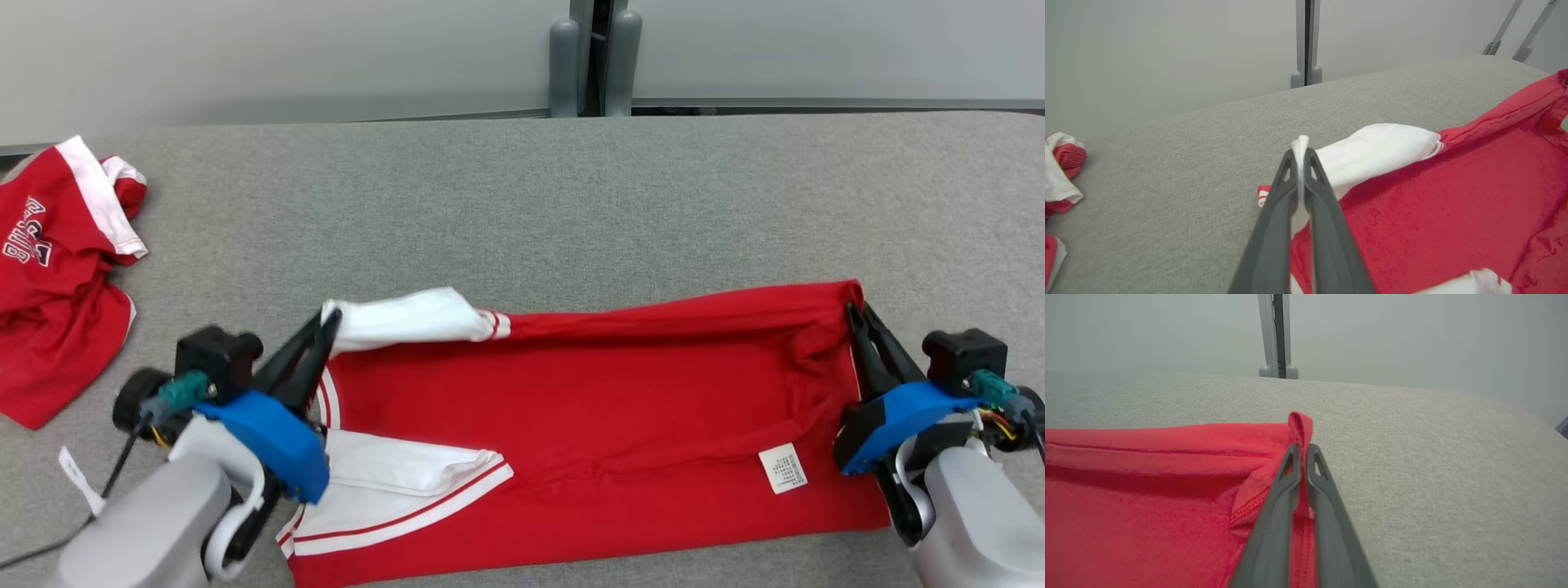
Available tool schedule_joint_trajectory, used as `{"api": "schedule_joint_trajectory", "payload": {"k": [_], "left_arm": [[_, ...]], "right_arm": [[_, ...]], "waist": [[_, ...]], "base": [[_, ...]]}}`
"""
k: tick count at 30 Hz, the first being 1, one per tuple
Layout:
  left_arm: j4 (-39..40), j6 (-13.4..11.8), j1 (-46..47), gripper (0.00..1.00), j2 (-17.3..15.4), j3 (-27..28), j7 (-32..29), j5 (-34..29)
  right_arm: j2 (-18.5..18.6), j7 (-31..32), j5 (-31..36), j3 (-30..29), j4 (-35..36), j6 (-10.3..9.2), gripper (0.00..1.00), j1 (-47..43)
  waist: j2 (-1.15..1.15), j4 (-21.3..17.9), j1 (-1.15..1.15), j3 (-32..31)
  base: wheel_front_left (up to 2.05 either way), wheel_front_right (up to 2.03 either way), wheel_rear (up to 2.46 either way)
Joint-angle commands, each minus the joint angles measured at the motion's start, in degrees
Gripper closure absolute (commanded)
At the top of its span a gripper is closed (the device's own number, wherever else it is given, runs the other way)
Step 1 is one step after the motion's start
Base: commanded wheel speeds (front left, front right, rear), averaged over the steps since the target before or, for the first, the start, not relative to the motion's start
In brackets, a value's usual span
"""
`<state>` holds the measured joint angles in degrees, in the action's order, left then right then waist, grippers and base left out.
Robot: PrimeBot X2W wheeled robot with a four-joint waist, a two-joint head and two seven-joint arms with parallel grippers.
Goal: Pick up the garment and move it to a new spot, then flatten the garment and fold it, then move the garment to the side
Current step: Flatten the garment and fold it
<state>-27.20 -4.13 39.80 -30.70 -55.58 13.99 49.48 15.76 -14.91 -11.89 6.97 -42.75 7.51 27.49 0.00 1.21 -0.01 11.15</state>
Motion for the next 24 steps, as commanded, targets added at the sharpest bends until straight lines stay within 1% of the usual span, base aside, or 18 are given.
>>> {"api": "schedule_joint_trajectory", "payload": {"k": [1,5,9,13,16,17,18,19,20,21,24], "left_arm": [[1.21,-0.71,-1.92,1.00,-0.51,0.11,0.24,0.25],[5.71,-3.12,-6.48,1.00,-1.85,0.20,0.25,1.70],[8.78,-4.89,-10.36,1.00,-2.48,0.18,0.28,2.81],[10.48,-6.30,-13.39,1.00,-2.98,0.58,0.58,3.76],[11.07,-6.86,-15.17,1.00,-3.07,0.86,0.79,4.19],[11.12,-7.09,-15.62,1.00,-3.03,1.06,0.79,4.33],[11.10,-7.53,-16.04,1.00,-2.98,1.36,0.85,4.41],[11.11,-7.87,-16.40,0.69,-2.86,1.70,0.93,4.46],[11.08,-8.17,-16.78,0.08,-2.71,1.97,0.89,4.36],[11.10,-8.42,-17.13,0.00,-2.51,2.41,0.99,4.31],[11.10,-8.78,-18.14,0.00,-2.02,3.59,1.20,3.81]], "right_arm": [[-0.04,-0.26,-0.32,-0.26,0.24,-0.04,1.00,-1.28],[-0.23,-0.28,-0.71,-1.12,1.52,-0.04,1.00,-3.50],[-0.53,-0.25,-0.79,-2.05,3.46,-0.03,1.00,-6.21],[-1.06,-0.25,-0.77,-3.08,5.89,-0.04,1.00,-8.80],[-1.64,-0.25,-0.48,-3.72,7.89,-0.03,1.00,-10.72],[-1.74,-0.26,-0.45,-4.06,8.72,-0.03,0.85,-11.26],[-1.88,-0.25,-0.43,-4.38,9.29,-0.04,0.55,-11.88],[-2.09,-0.25,-0.45,-4.75,9.89,-0.04,0.12,-12.46],[-2.29,-0.25,-0.44,-5.18,10.66,-0.04,0.00,-12.85],[-2.46,-0.26,-0.30,-5.45,11.43,-0.04,0.00,-13.31],[-2.67,-0.26,0.25,-6.46,13.91,-0.03,0.00,-14.82]], "waist": [[0.00,0.32,0.01,-0.49],[0.00,0.70,0.01,-1.18],[0.00,0.98,0.01,-1.58],[0.00,1.16,0.01,-1.85],[0.00,1.08,0.01,-2.09],[0.00,1.04,0.01,-2.15],[0.00,1.00,0.01,-2.22],[0.00,0.95,0.01,-2.28],[0.00,0.90,0.01,-2.37],[0.00,0.86,0.01,-2.44],[0.00,0.65,0.01,-2.70]], "base": [[0.00,0.00,0.00],[0.00,0.00,0.00],[0.00,0.00,0.00],[0.00,0.00,0.00],[0.00,0.00,0.00],[0.00,0.00,0.00],[0.00,0.00,0.00],[0.00,0.00,0.00],[0.00,0.00,0.00],[0.00,0.00,0.00],[0.00,0.00,0.00]]}}
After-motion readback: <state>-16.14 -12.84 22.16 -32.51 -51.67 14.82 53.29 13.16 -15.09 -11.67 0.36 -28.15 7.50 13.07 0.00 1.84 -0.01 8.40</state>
